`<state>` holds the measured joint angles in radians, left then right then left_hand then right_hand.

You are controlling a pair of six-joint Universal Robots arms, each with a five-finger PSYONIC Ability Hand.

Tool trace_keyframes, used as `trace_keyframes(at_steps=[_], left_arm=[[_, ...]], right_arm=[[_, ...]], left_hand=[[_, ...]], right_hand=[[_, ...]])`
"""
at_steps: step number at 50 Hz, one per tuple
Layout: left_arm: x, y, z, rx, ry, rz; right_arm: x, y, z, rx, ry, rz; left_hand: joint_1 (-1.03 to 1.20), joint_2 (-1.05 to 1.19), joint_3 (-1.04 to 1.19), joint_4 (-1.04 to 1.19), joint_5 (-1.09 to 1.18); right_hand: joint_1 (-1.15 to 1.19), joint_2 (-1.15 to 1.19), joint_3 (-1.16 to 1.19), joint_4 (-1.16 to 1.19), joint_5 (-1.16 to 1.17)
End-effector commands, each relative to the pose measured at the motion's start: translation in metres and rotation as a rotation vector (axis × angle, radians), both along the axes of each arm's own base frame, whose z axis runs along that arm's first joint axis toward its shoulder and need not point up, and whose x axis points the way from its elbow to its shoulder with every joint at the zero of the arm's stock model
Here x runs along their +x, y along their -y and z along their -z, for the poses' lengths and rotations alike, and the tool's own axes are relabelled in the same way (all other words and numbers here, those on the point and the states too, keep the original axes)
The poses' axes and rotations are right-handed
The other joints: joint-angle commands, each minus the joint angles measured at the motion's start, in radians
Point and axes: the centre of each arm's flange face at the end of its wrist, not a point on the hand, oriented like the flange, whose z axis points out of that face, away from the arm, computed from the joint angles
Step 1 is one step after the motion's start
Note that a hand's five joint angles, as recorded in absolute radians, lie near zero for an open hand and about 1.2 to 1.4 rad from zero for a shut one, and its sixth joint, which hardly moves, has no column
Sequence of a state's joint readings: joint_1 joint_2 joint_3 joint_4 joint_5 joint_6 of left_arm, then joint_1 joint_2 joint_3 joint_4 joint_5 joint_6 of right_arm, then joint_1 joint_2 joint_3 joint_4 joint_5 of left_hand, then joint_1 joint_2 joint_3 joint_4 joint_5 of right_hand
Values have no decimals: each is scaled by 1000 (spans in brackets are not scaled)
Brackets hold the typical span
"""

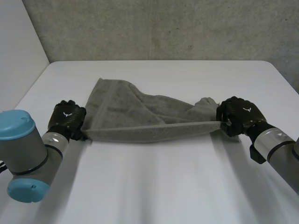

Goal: Fold the towel.

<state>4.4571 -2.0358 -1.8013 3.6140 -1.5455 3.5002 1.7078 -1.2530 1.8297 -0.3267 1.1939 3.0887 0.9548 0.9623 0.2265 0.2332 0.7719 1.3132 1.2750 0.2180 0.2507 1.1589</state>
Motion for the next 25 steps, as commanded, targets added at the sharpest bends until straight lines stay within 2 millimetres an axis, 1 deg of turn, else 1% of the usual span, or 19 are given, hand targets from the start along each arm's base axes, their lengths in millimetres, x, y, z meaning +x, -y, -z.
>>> trace_keyframes(at_steps=[1, 2, 6, 8, 9, 10, 11, 13, 14, 16, 17, 18, 20, 21, 22, 24, 25], left_arm=[[2, 5, -1, -2, -5, -5], [2, 6, -2, -3, -9, -4], [1, 5, -3, -3, -14, -2], [2, 0, -13, -12, -15, 1], [2, 0, -13, -13, -15, 1], [1, -3, -28, -45, -28, 10], [1, -3, -29, -45, -28, 10], [1, -12, -55, -99, -62, 39], [1, -12, -55, -99, -62, 39], [0, -18, -70, -131, -96, 69], [0, -18, -70, -131, -96, 69], [0, -19, -74, -139, -109, 71], [1, -19, -76, -142, -119, 68], [1, -19, -77, -142, -127, 67], [1, -19, -77, -142, -127, 67], [4, -17, -75, -131, -135, 55], [4, -17, -75, -131, -135, 55]], right_arm=[[-4, 0, -1, 2, 9, 5], [-3, 0, -1, 6, 11, -4], [-2, -2, -2, 11, 13, -19], [-1, -7, -5, 40, 8, -48], [-1, -7, -5, 41, 8, -48], [0, -10, -10, 55, 5, -69], [0, -12, -14, 59, -7, -87], [0, -12, -17, 59, -20, -102], [0, -12, -17, 59, -20, -103], [-1, -12, -19, 36, -49, -133], [-1, -12, -19, 36, -49, -134], [1, -12, -16, 32, -62, -155], [2, -11, -13, 26, -75, -173], [3, -8, -3, 35, -93, -182], [3, -8, -3, 36, -93, -183], [6, 0, 17, 55, -131, -201], [6, 0, 17, 55, -131, -201]], left_hand=[[404, 396, -52, -59, 412], [441, 434, -52, -59, 449], [441, 434, -52, -59, 450], [441, 434, -52, -59, 450], [441, 434, -52, -59, 450], [441, 434, -52, -59, 450], [441, 434, -52, -59, 450], [441, 434, -52, -59, 450], [441, 434, -52, -59, 450], [441, 434, -52, -59, 450], [441, 434, -52, -59, 450], [441, 434, -52, -59, 450], [441, 434, -52, -59, 450], [441, 434, -52, -59, 450], [441, 434, -52, -59, 450], [441, 434, -52, -59, 450], [441, 434, -52, -59, 450]], right_hand=[[83, 121, -44, -76, 63], [83, 121, -44, -76, 63], [83, 121, -44, -76, 63], [83, 121, -44, -76, 63], [83, 121, -44, -76, 63], [83, 121, -44, -76, 63], [83, 121, -44, -76, 63], [83, 121, -44, -76, 63], [83, 121, -44, -76, 63], [83, 121, -44, -76, 63], [83, 121, -44, -76, 63], [83, 121, -44, -76, 63], [83, 121, -44, -76, 63], [83, 121, -44, -76, 63], [83, 121, -44, -76, 63], [83, 121, -44, -76, 63], [83, 121, -44, -76, 63]])
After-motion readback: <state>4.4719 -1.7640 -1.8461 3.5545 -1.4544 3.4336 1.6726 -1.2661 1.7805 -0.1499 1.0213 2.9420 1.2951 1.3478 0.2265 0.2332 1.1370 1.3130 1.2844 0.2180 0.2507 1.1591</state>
